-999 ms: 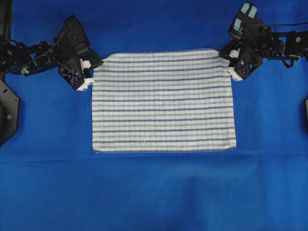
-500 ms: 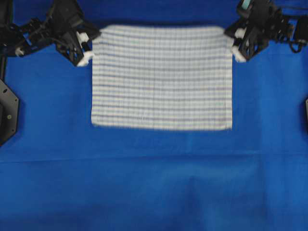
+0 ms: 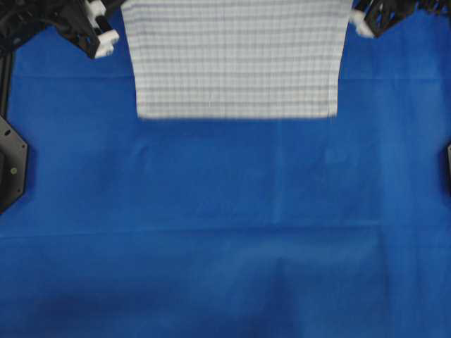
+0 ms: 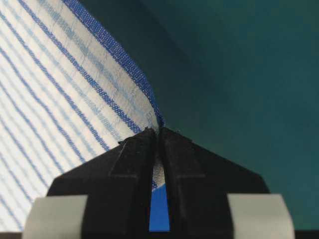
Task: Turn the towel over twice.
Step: 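Lift the held corners up and away, raising the towel, then swing the corners over and lay the towel flat again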
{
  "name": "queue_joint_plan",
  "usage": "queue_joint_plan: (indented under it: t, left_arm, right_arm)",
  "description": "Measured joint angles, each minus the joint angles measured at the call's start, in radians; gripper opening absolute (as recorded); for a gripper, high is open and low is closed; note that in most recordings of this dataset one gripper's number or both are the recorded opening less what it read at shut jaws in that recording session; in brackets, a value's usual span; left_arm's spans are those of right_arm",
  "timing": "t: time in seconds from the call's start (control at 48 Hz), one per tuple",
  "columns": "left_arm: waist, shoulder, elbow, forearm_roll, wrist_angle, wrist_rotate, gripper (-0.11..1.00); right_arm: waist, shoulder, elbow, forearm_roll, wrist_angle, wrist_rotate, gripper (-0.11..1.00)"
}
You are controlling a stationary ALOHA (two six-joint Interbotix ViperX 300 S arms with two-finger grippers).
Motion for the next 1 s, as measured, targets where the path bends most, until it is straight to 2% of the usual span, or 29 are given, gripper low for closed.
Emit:
queue_joint_plan:
  t: [0.25,0.416,0.583,0.791,0.999]
  left_arm:
    - [0.003,-0.078,-0.002,-0.002,0.0,0.0,0.04]
    - [-0.012,-0.146,0.011,0.0,0.005,0.002,0.04]
    - [-0.066,-0.207,0.025,-0.002,0.037,0.003,0.04]
    - [-0.181,-0.258,0.058,-0.002,0.169,0.002,0.04]
    - [-0.325,-0.273,0.112,-0.002,0.282,-0.044,0.04]
  right_arm:
    - [0.023,-0.118,-0.02,-0.009,0.043,0.003,0.08]
    - [0.077,-0.206,0.014,-0.009,0.055,0.018,0.08]
    - [0.175,-0.275,0.046,0.006,0.144,0.023,0.08]
    - [0.359,-0.304,0.092,0.067,0.267,0.028,0.08]
    - [0.525,-0.296,0.153,0.17,0.293,0.049,0.08]
